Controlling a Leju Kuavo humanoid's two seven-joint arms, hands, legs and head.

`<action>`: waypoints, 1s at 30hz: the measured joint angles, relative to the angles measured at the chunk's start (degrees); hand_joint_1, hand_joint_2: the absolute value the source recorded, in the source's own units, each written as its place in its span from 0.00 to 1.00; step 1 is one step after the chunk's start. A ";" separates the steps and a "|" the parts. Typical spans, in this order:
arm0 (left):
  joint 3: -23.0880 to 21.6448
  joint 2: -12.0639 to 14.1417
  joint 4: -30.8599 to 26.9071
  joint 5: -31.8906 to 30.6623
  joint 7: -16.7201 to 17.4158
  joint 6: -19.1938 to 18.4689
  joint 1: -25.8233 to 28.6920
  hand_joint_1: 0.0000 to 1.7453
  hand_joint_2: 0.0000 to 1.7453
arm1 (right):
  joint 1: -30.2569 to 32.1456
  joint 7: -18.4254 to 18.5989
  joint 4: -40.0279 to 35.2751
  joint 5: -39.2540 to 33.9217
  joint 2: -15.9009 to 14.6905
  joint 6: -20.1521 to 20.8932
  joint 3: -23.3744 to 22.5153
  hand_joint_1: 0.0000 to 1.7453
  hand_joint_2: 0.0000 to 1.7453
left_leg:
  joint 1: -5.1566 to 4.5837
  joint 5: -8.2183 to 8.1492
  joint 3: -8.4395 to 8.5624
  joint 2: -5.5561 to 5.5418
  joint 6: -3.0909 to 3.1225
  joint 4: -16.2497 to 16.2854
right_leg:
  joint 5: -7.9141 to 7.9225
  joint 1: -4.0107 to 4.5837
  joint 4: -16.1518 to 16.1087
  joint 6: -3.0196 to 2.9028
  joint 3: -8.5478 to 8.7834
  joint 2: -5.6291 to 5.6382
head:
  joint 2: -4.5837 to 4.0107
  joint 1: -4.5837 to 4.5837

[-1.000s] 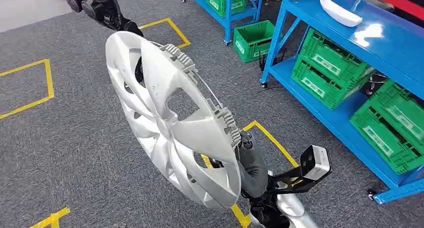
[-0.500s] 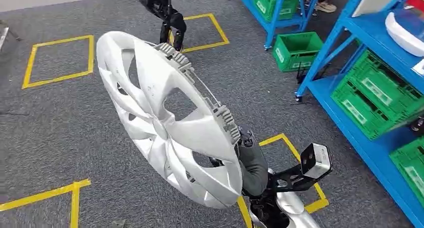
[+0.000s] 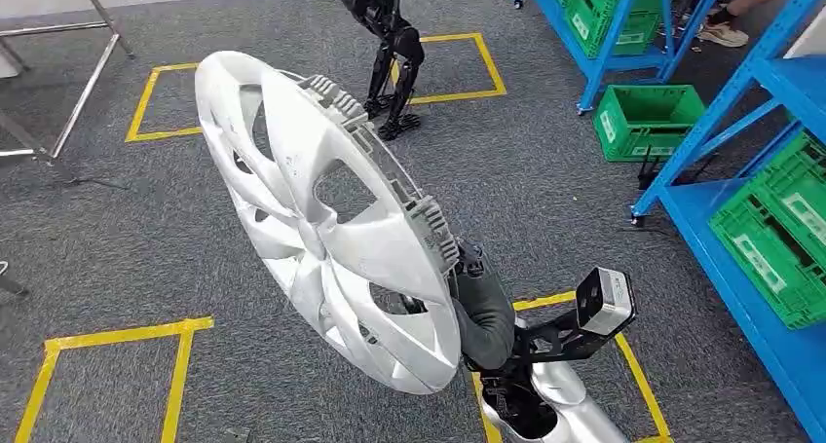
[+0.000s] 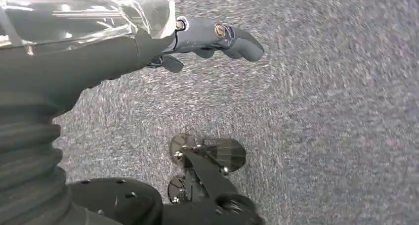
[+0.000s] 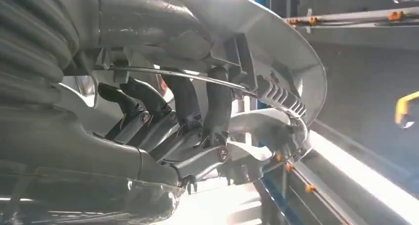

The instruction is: Take the parts from the cabinet and place them on the table.

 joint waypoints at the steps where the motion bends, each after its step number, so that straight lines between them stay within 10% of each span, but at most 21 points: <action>1: 0.00 0.02 0.00 0.00 0.02 0.00 0.03 0.00 1.00 | -0.01 0.00 0.13 0.00 0.00 0.00 0.07 1.00 1.00 | 0.00 1.47 0.71 0.22 0.07 -1.77 | -0.09 0.11 0.00 -0.09 0.04 -0.80 | 0.00 0.00; 3: 0.00 0.09 0.00 0.00 0.02 0.00 0.02 0.00 1.00 | -0.10 0.00 0.13 0.00 0.07 0.00 0.15 1.00 1.00 | -0.08 5.83 5.58 1.25 0.55 -10.95 | -0.32 0.29 0.00 0.00 0.28 -1.92 | 0.00 0.00; 5: 0.00 0.24 -0.02 0.00 0.02 0.00 -0.18 0.00 1.00 | -0.31 0.00 0.13 0.00 0.26 0.00 0.22 1.00 1.00 | -0.99 7.28 9.91 5.20 1.26 -18.32 | -0.77 0.98 0.04 0.38 0.63 -2.93 | 0.00 0.04; 9: 0.00 0.31 -0.04 0.00 0.04 0.00 -0.13 0.00 1.00 | -0.56 0.00 0.22 0.00 0.42 0.00 0.48 1.00 1.00 | -1.31 7.82 9.56 2.44 2.25 -19.12 | -1.09 1.13 -0.35 1.25 1.08 -5.20 | 0.00 0.00; 12: -0.02 0.31 -0.04 0.00 0.09 0.00 -0.37 0.00 1.00 | -0.66 -0.02 0.31 -0.02 0.39 0.00 0.44 1.00 1.00 | -0.47 8.76 10.54 0.38 3.11 -20.37 | -4.36 0.40 6.15 1.09 -1.98 1.33 | 0.00 0.20; 15: -0.07 0.20 -0.04 0.00 0.09 0.00 -0.63 0.00 1.00 | -0.49 0.04 0.66 0.00 0.13 0.00 0.50 1.00 1.00 | -0.47 8.73 10.51 -2.14 3.11 -20.33 | -7.96 0.00 18.15 1.43 -8.37 2.19 | 0.00 0.24; 17: -0.13 0.13 -0.04 -0.02 0.26 -0.04 -0.58 0.00 1.00 | -0.38 0.04 0.90 0.00 0.02 0.00 0.50 1.00 1.00 | -0.27 8.65 10.62 -4.07 2.93 -20.21 | -5.40 -0.53 14.38 2.84 -7.26 2.27 | 0.00 0.24; 19: -0.20 0.13 -0.04 -0.09 0.54 -0.35 -0.65 0.00 1.00 | -0.61 0.04 0.92 0.00 0.07 0.00 0.50 1.00 1.00 | 0.06 8.24 10.65 -5.89 2.27 -19.53 | -0.47 -1.46 3.27 4.46 -2.25 4.00 | 0.00 0.26; 20: -0.24 0.20 -0.04 -0.11 0.57 -0.37 -0.63 0.00 1.00 | -0.68 0.04 1.01 0.02 0.04 0.00 0.50 1.00 1.00 | 0.03 7.93 10.33 -6.53 1.75 -19.17 | -0.20 -1.52 1.79 4.17 -1.44 6.11 | 0.00 0.24; 24: -0.42 0.28 -0.04 -0.18 0.96 -0.44 -0.26 0.00 1.00 | -0.97 0.04 1.42 0.09 0.48 0.02 0.65 1.00 1.00 | 0.27 8.11 9.53 -8.11 0.68 -19.10 | 0.25 -0.79 1.41 2.29 -1.16 4.56 | 0.00 0.26; 25: -0.44 0.46 -0.04 -0.18 1.05 -0.44 -0.18 0.00 1.00 | -1.08 0.04 1.49 0.07 0.72 0.02 0.68 1.00 1.00 | 0.49 7.68 9.51 -7.58 0.45 -18.58 | 0.35 -1.41 1.11 1.86 -0.99 3.81 | 0.00 0.22; 27: -0.48 0.31 -0.04 -0.18 1.09 -0.44 -0.29 0.00 1.00 | -1.32 -0.04 1.51 0.00 1.12 0.04 0.72 1.00 1.00 | -0.01 5.10 7.33 -1.87 0.07 -13.86 | 0.04 -0.91 1.11 1.22 -0.67 2.74 | 0.00 -0.11; 30: -0.50 0.22 -0.04 0.02 1.14 -0.44 -0.54 0.00 1.00 | -1.44 -0.04 1.90 -0.11 1.38 0.04 0.74 1.00 1.00 | 0.04 0.01 0.47 -0.02 -0.03 -0.68 | -0.41 0.05 1.12 0.52 -0.53 0.15 | 0.00 -0.07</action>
